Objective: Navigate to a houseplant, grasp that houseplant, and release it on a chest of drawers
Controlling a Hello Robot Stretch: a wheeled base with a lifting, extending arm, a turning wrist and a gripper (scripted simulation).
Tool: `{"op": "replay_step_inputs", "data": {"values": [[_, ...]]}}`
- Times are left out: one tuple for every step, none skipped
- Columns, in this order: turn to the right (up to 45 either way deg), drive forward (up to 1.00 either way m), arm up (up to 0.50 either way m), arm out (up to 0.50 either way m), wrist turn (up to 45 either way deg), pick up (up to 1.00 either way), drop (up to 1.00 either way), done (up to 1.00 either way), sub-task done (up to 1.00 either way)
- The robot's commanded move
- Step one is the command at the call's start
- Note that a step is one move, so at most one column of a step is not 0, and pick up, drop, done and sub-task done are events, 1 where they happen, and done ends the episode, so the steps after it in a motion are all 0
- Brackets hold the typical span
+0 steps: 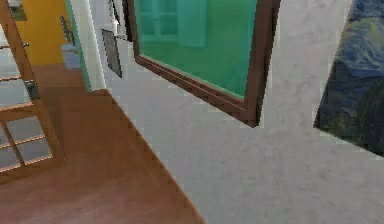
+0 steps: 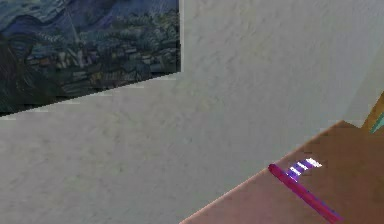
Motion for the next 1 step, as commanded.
{"op": "replay_step_inputs", "data": {"values": [[0.0,0.25,0.00,0.00,0.0,0.00,0.00,0.00,0.00]]}}
